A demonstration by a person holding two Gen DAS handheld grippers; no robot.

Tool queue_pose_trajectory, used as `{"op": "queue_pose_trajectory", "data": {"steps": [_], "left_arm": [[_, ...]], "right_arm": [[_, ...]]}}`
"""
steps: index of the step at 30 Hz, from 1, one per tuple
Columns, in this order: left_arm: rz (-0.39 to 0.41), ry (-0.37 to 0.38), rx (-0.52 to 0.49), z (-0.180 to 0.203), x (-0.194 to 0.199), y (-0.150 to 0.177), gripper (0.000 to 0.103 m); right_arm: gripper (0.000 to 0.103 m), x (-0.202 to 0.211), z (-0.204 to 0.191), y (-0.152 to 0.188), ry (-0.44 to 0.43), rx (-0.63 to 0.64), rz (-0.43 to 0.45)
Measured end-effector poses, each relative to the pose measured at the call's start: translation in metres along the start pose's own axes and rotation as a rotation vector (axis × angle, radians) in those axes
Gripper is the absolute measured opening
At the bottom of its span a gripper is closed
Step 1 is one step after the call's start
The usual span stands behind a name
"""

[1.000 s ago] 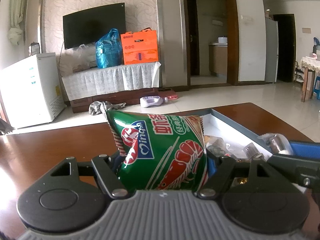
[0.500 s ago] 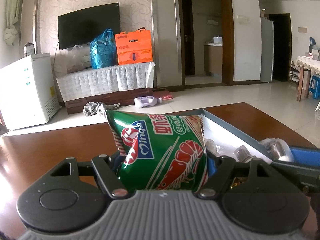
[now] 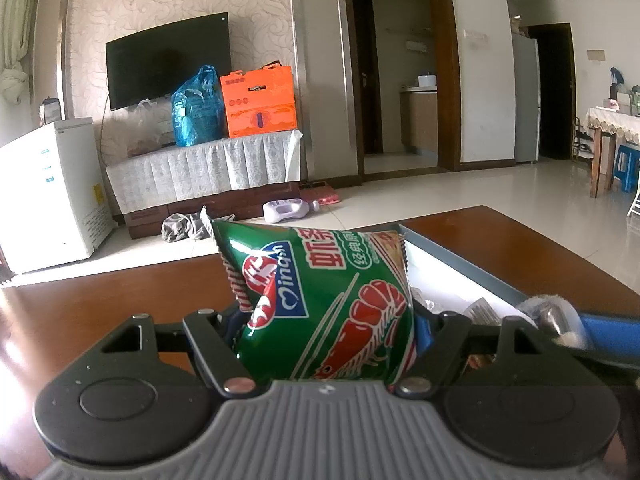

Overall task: Organize snacks
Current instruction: 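Lower both grippers into the grey box with the bag and candy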

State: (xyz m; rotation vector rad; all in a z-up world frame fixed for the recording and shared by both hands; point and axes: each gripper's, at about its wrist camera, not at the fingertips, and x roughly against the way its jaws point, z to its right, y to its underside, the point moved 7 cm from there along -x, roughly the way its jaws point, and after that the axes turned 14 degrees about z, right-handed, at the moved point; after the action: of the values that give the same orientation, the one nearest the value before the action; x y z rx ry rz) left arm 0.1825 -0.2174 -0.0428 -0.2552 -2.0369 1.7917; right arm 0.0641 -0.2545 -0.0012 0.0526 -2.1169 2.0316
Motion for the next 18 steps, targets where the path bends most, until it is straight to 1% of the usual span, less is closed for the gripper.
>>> {"op": "queue_pose_trajectory", "data": {"steps": [8,18], "left_arm": [[0.006,0.026,0.001,0.003,-0.008,0.002,0.074],[-0.021,0.055,0.007,-0.004,-0.022,0.007,0.074]], "right_arm": [[0.022,-0.008,-0.002,0.007,0.005,0.006,-0.026],[0.022,-0.016,-0.003,0.011,0.010,0.008,-0.047]]}}
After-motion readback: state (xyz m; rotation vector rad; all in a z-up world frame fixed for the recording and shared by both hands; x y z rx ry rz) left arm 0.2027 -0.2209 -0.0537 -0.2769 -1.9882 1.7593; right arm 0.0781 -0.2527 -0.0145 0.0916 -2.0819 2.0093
